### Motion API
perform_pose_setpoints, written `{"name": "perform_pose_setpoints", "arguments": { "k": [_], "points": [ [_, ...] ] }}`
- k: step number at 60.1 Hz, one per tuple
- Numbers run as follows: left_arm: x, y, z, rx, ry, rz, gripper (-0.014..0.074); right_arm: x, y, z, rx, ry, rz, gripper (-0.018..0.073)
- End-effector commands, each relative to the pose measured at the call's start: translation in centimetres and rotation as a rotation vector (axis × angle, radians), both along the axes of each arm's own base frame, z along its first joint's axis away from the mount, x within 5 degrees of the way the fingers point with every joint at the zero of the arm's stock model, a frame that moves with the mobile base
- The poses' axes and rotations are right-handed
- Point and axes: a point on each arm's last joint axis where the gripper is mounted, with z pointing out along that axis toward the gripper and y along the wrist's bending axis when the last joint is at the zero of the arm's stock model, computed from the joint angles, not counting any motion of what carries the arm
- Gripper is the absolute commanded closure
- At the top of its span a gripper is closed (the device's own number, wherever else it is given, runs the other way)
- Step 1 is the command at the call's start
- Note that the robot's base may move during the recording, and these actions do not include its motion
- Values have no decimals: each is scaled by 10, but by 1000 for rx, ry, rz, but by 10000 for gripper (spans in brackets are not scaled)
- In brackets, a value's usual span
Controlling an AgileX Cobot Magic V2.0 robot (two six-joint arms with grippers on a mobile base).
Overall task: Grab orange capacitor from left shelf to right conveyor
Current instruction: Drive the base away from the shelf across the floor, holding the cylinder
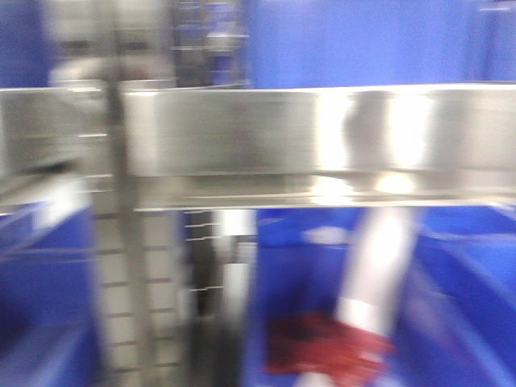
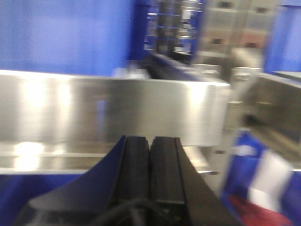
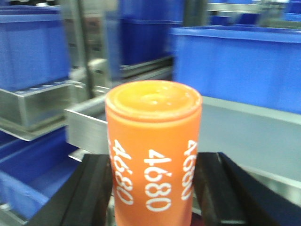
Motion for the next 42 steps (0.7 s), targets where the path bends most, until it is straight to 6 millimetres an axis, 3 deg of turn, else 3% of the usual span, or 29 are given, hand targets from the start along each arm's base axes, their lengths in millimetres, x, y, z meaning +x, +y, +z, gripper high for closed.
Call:
{"name": "perform_pose_setpoints", "arguments": {
  "k": [1,42],
  "points": [
    [-2,0,11,-10,-114,1,701,-1,0,18,56,-102,4,458],
    [-2,0,11,-10,-114,1,701,-1,0,18,56,-102,4,458]
  ]
}}
